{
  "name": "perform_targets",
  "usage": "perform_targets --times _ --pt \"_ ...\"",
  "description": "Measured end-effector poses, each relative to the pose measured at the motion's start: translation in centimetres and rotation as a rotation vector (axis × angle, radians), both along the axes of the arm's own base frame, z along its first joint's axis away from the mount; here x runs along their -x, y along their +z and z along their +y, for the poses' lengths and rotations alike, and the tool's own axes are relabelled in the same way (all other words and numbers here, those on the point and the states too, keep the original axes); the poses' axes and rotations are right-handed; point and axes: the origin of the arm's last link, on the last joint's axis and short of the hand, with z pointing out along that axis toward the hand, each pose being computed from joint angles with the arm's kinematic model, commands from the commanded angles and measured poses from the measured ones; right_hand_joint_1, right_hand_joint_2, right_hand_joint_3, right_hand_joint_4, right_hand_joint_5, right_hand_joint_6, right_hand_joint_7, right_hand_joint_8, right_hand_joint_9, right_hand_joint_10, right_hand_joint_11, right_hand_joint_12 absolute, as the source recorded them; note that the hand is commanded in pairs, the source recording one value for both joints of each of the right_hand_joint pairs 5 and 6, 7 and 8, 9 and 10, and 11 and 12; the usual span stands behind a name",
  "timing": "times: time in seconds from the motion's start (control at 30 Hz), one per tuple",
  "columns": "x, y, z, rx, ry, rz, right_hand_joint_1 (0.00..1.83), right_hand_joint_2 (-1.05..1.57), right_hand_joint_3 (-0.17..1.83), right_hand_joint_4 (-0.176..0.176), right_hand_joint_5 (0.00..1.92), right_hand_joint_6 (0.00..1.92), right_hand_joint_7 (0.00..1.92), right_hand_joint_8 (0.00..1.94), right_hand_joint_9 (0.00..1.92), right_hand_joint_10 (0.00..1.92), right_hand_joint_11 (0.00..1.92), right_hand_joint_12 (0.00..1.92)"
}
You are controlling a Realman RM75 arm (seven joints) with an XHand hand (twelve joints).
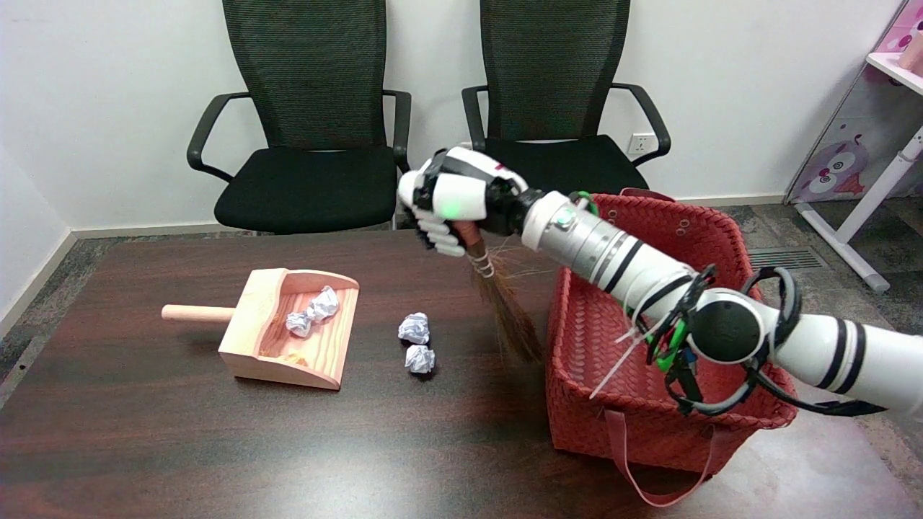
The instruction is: Sweep the paper ball into the dustpan.
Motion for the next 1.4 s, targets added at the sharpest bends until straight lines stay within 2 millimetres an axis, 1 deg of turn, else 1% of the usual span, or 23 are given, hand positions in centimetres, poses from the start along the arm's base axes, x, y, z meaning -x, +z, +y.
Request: perform_targets --times 0.13,0.33,0.63,0.8,1.0,1.3,1.33,1.4 --pt "0.7 -1.1 -0.2 -0.023 0.005 0.036 0.88 1.57 1.83 0.019 1.92 1.92 1.92 1.92 1.92 1.92 1.92 1.92" --pt "1.4 -2.4 -1.2 -0.036 0.015 0.071 0.88 1.57 1.83 0.019 1.92 1.92 1.92 1.92 1.92 1.92 1.92 1.92" --pt "0.9 -4.2 -3.6 -0.044 0.043 0.099 0.87 1.57 1.83 0.021 1.92 1.92 1.92 1.92 1.92 1.92 1.92 1.92" --pt "1.2 -5.4 -4.8 -0.044 0.042 0.104 0.87 1.57 1.83 0.020 1.92 1.92 1.92 1.92 1.92 1.92 1.92 1.92" --pt "2.0 -7.3 -6.1 -0.036 0.027 0.093 0.87 1.57 1.83 0.019 1.92 1.92 1.92 1.92 1.92 1.92 1.92 1.92" --pt "2.7 -9.1 -7.2 -0.006 0.025 0.071 0.89 1.57 1.83 0.022 1.92 1.92 1.92 1.92 1.92 1.92 1.92 1.92" --pt "2.8 -9.2 -7.3 -0.002 0.028 0.070 0.91 1.57 1.83 0.004 1.92 1.92 1.92 1.92 1.92 1.92 1.92 1.92" --pt "2.7 -9.4 -7.4 0.007 0.033 0.068 0.91 1.57 1.83 0.002 1.92 1.92 1.92 1.92 1.92 1.92 1.92 1.92"
